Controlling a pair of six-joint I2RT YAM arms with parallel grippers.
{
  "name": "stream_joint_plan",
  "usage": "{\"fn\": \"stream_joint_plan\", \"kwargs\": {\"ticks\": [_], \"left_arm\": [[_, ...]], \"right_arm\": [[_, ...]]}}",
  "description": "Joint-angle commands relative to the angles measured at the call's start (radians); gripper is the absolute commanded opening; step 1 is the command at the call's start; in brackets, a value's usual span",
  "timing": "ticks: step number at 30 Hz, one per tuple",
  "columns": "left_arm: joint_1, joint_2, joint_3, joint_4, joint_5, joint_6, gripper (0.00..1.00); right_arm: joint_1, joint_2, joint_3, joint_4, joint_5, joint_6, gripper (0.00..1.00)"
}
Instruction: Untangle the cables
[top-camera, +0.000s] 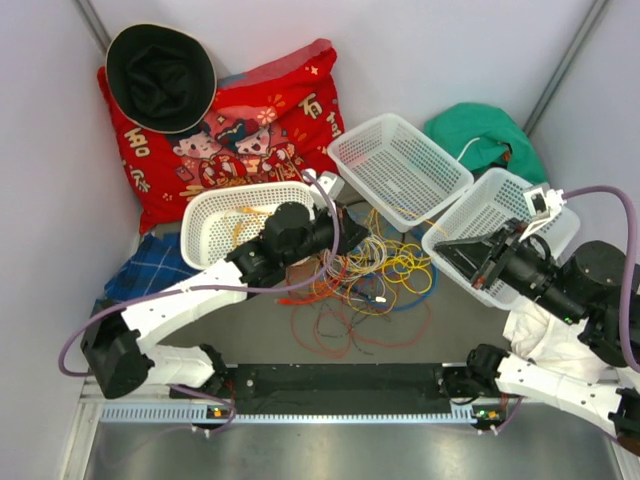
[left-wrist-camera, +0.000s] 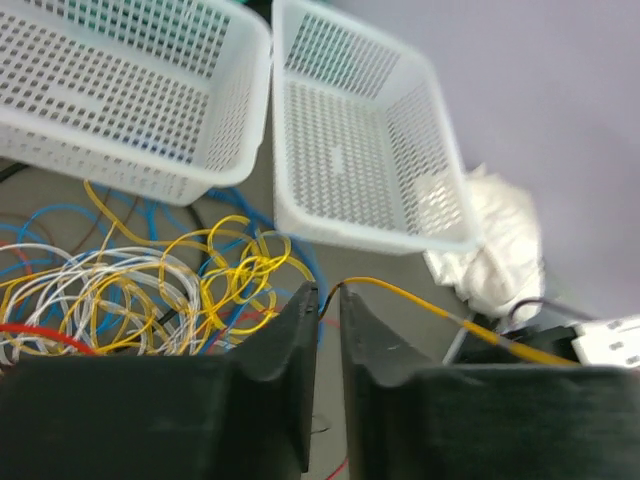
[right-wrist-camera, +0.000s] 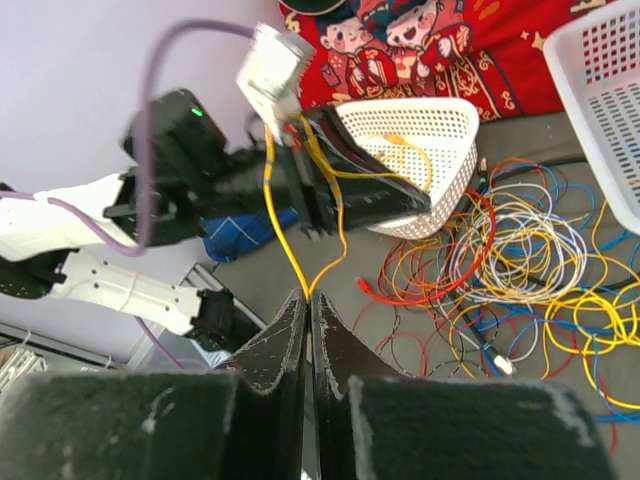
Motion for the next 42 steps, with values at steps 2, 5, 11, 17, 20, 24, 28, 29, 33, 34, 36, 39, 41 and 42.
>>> {"fn": "stream_joint_plan", "kwargs": {"ticks": [2,5,11,17,20,24,28,29,33,34,36,39,41,42], "left_arm": [[-0.002,-0.073,0.095,-0.036,-0.02,0.033,0.27],[-0.002,-0.095,0.088,-0.05,-0.056,0.048,0.0],[0.0,-0.148,0.198,-0.106,-0.183,0.086,0.0],[0.0,-0.083,0.512,-0.305,-0.288,0.137,0.0],[0.0,-0.024,0.672,-0.364,-0.31,0.149,0.0],[0.0,0.045,0.864,-0.473,-0.391,0.169,0.0],[0.001,0.121,1.04,-0.592,-0.518,0.203,0.0],[0.001,0.131,1.057,-0.619,-0.552,0.209,0.0],[0.023,0.174,1.09,-0.754,-0.694,0.174,0.0],[0.035,0.178,1.088,-0.807,-0.719,0.156,0.0],[0.082,0.192,1.08,-0.867,-0.731,0.088,0.0],[0.166,0.174,1.022,-0.944,-0.735,0.013,0.0],[0.22,0.145,0.927,-0.936,-0.704,-0.022,0.0],[0.283,0.111,0.895,-0.93,-0.689,-0.033,0.0]], "right_arm": [[0.006,-0.023,-0.009,0.025,0.003,0.023,0.0],[0.006,-0.026,-0.009,0.024,0.006,0.02,0.0],[0.006,-0.064,-0.074,0.02,0.039,0.014,0.0],[0.005,-0.112,-0.161,0.037,0.054,0.017,0.63],[0.006,-0.11,-0.177,0.031,0.054,0.015,0.73],[0.005,-0.115,-0.198,0.025,0.065,0.008,0.75],[0.006,-0.122,-0.239,0.02,0.069,0.006,0.74],[0.006,-0.122,-0.247,0.022,0.074,0.008,0.74],[0.005,-0.136,-0.269,0.017,0.089,0.014,0.73],[0.005,-0.136,-0.27,0.014,0.092,0.014,0.73],[0.006,-0.136,-0.267,0.007,0.1,0.014,0.73],[0.005,-0.129,-0.259,-0.001,0.106,0.003,0.72],[0.006,-0.124,-0.256,-0.004,0.109,-0.009,0.72],[0.006,-0.124,-0.256,-0.006,0.111,-0.009,0.72]]}}
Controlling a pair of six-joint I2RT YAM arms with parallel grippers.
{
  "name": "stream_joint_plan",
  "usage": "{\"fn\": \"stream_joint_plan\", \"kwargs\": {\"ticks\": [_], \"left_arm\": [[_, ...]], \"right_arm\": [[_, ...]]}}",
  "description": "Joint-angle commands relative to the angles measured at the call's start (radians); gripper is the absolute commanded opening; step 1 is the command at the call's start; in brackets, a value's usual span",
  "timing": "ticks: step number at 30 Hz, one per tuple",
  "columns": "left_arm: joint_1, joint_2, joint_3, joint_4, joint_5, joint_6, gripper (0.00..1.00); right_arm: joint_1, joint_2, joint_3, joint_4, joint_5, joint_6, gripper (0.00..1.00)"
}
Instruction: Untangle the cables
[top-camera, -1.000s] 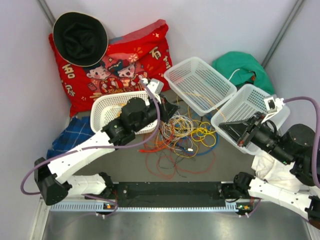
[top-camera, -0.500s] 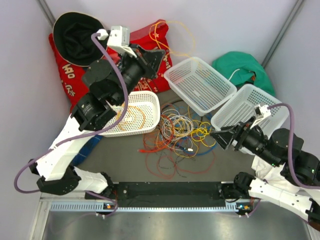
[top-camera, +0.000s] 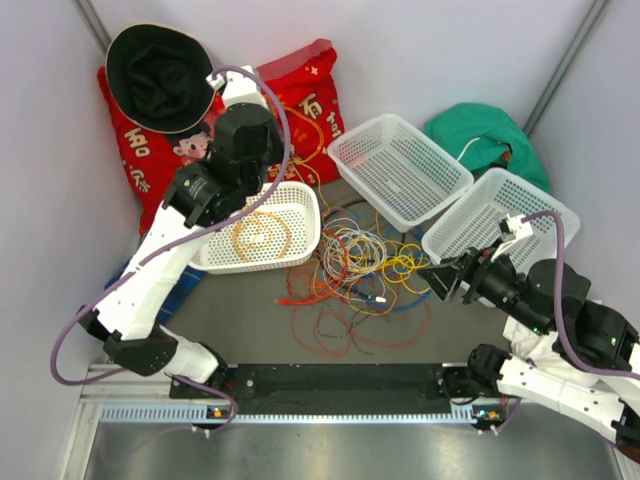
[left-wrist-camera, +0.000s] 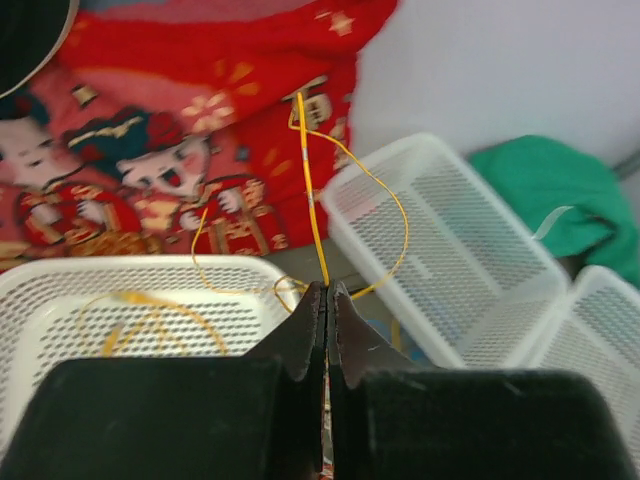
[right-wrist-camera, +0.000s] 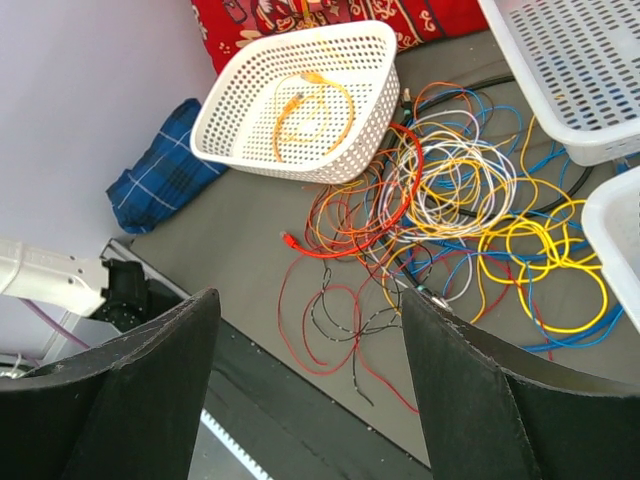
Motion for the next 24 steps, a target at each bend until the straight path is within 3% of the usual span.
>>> {"fn": "stream_joint_plan", "kwargs": {"ticks": [1,8,18,19,20,21,23,24], "left_arm": [[0.156,-0.09,-0.16,-0.07,0.003,-0.105,0.0],[0.317,-0.158,-0.355,-0.019,0.052,-0.122,0.0],[0.351,-0.19,-0.589,0.03,0.061,-0.154,0.0],[0.353,-0.189,-0.608,0.021,0.066,-0.16,0.03],[0.354,-0.187,-0.613,0.014,0.068,-0.165,0.19],[0.356,-0.184,-0.615,0.01,0.069,-0.171,0.57],[0.354,-0.187,-0.607,0.005,0.068,-0.183,0.79],[0.354,-0.192,-0.601,0.008,0.072,-0.183,0.99]], "right_arm": [[0.006,0.0,0.016,0.004,0.029,-0.025,0.72],[0.005,0.02,-0.001,0.01,0.03,-0.04,0.72],[0.006,0.028,-0.035,0.018,0.03,-0.047,0.72],[0.006,0.03,-0.036,0.019,0.029,-0.048,0.72],[0.006,0.031,-0.038,0.021,0.027,-0.048,0.73],[0.006,0.034,-0.038,0.019,0.027,-0.051,0.73],[0.006,0.045,-0.039,0.019,0.024,-0.054,0.74],[0.006,0.049,-0.042,0.021,0.026,-0.06,0.75]]}}
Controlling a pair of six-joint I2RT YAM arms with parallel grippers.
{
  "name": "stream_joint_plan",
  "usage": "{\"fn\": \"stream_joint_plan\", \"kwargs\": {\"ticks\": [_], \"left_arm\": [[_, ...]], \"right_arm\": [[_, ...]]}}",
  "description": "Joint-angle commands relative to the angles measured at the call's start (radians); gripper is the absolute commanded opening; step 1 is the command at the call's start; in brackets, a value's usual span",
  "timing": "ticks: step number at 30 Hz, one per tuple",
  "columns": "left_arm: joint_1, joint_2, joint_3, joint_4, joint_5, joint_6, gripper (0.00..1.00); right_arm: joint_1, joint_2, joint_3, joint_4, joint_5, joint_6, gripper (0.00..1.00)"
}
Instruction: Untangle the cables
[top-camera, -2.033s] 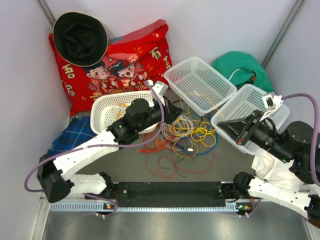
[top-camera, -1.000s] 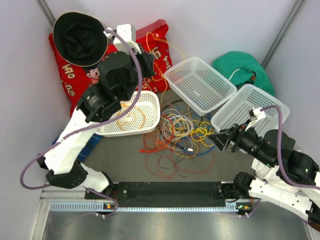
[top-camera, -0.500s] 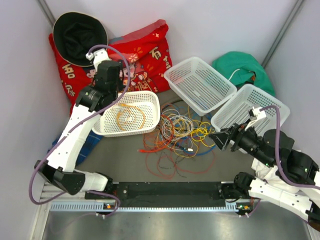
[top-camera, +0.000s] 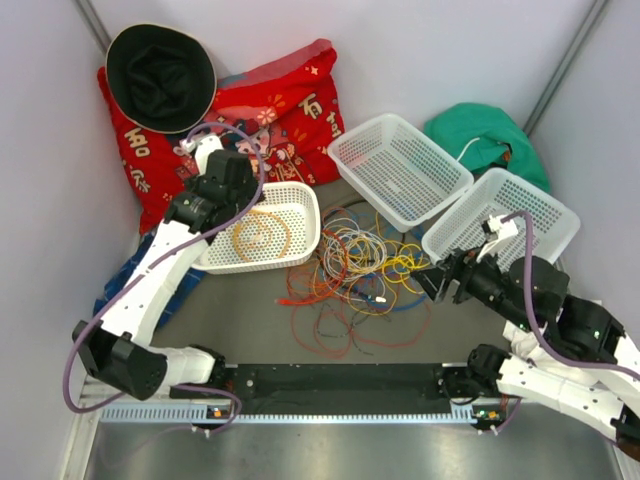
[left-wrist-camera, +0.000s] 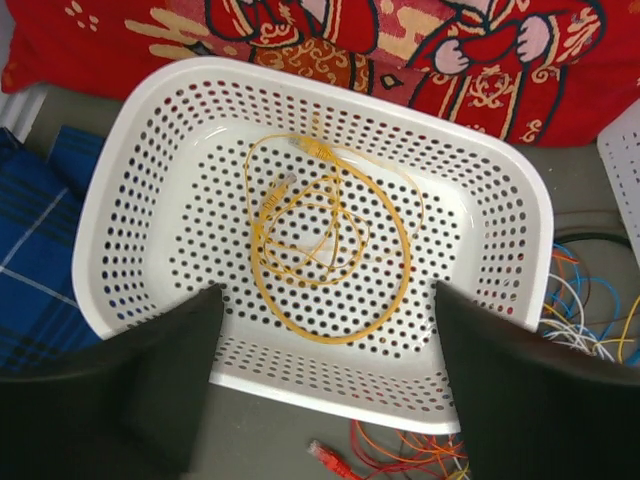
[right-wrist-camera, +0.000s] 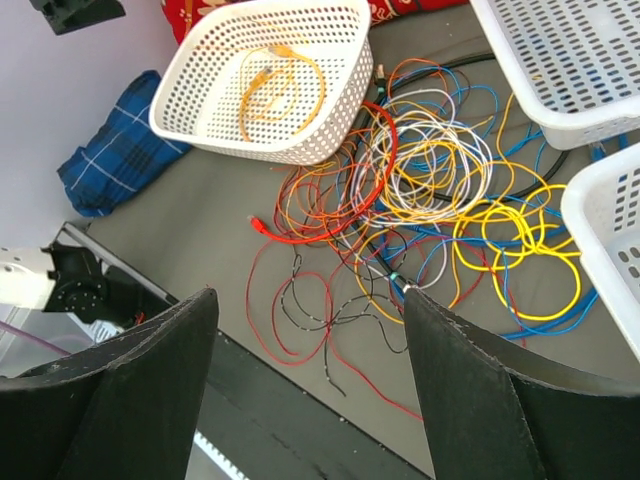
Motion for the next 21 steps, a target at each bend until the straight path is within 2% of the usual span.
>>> {"fn": "stream_joint_plan", "kwargs": {"ticks": [1,4,6,11,16,21], "left_arm": [[0.007,-0.027,0.016,0.046,0.013,-0.034,0.99],[-0.004,-0.032,-0.004,0.073,0.11,-0.061,0.99],[-0.057,-0.046,-0.059,0.127,0.159,-0.074,0.99],[-0.307,-0.066,-0.174,0.231,0.095,-0.086,0.99],[-0.412,-0.058,-0.254,0.276,0.098,-0.152,0.98],[-0.462,-0.098,-0.303,0.296,0.091,-0.169,0.98]], "right_arm": [[0.006,0.03,-0.008,0.027,0.007,-0.03,0.75],[0.006,0.05,-0.047,0.045,0.036,-0.038,0.75],[0.006,0.058,-0.092,0.061,0.057,-0.027,0.75],[0.006,0.111,-0.193,0.077,0.172,0.003,0.8],[0.0,0.228,-0.287,0.146,0.236,0.013,0.84],[-0.136,0.406,-0.31,0.261,0.226,0.075,0.83]]}}
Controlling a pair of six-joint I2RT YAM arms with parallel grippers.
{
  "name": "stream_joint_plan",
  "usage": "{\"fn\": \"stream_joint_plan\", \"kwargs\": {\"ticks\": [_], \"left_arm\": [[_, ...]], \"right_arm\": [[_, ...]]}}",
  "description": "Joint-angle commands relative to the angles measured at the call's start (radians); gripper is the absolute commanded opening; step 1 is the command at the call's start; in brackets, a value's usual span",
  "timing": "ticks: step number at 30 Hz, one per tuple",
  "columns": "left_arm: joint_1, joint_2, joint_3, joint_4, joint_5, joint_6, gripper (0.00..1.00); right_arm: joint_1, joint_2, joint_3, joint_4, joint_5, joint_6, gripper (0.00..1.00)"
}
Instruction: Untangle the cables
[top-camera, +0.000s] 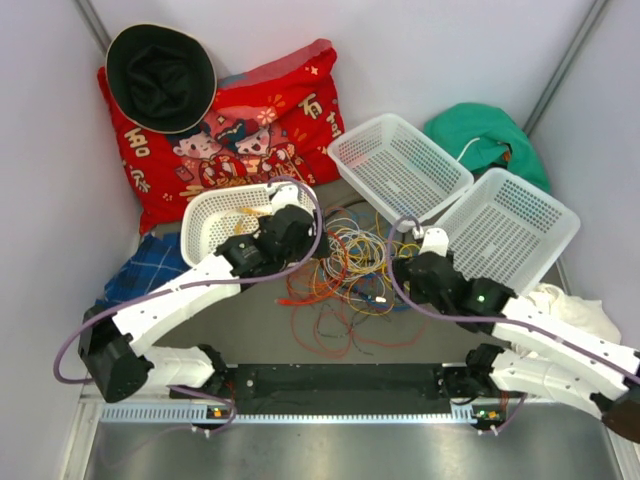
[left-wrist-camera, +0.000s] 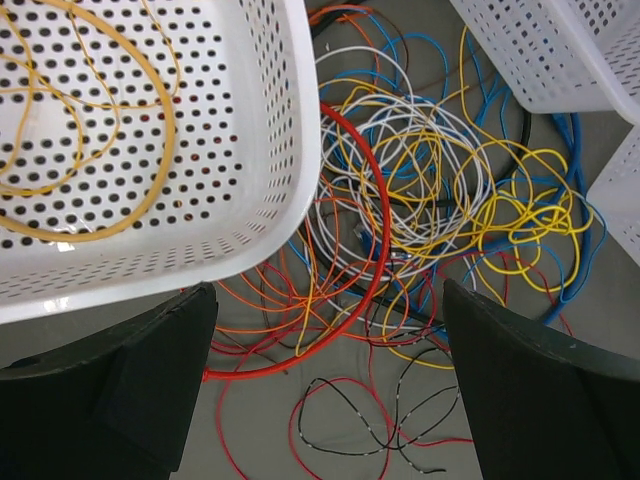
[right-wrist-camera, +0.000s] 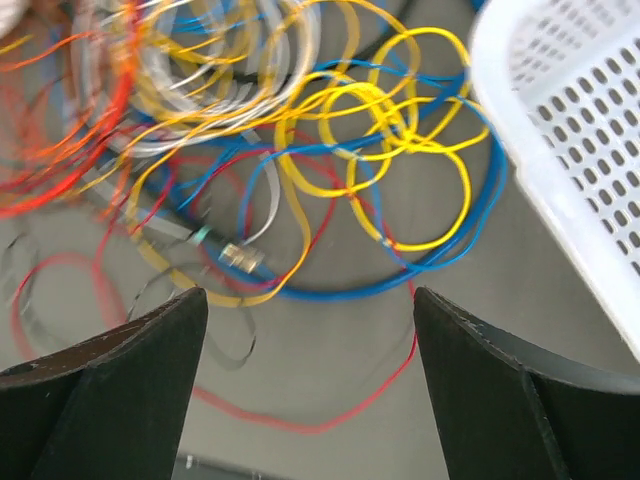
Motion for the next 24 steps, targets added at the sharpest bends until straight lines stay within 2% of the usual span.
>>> {"fn": "stream_joint_plan", "kwargs": {"ticks": [1,8,15,17,18,20,21,23,24], "left_arm": [[-0.027,-0.061,-0.029,0.081,-0.018,-0.038,0.98],[-0.044,-0.114,-0.061,0.044,-0.029,-0.049,0.97],[-0.045,-0.17,-0.126,0.018,-0.045,-0.072,0.97],[-0.045,-0.189,-0.132,0.012,-0.049,-0.072,0.97],[-0.045,-0.195,-0.133,0.007,-0.049,-0.071,0.97],[-0.045,-0.21,-0.135,-0.008,-0.055,-0.069,0.97],[-0.045,-0.216,-0.138,-0.013,-0.058,-0.068,0.97],[-0.045,-0.232,-0.15,-0.016,-0.066,-0.066,0.97],[-0.045,-0.236,-0.152,-0.015,-0.068,-0.065,0.97]], "right_arm": [[-0.114,0.144,-0.007,0.172,0.011,0.059,0.82],[-0.186,0.466,0.06,0.332,0.024,0.101,0.81],[-0.221,0.708,0.171,0.447,0.016,0.118,0.8],[-0.241,0.751,0.203,0.467,-0.014,0.109,0.75],[-0.248,0.781,0.209,0.476,-0.053,0.106,0.62],[-0.254,0.795,0.211,0.504,-0.08,0.098,0.45],[-0.254,0.797,0.207,0.51,-0.093,0.098,0.33],[-0.252,0.794,0.201,0.521,-0.113,0.098,0.23],[-0.254,0.785,0.2,0.519,-0.13,0.095,0.12]]}}
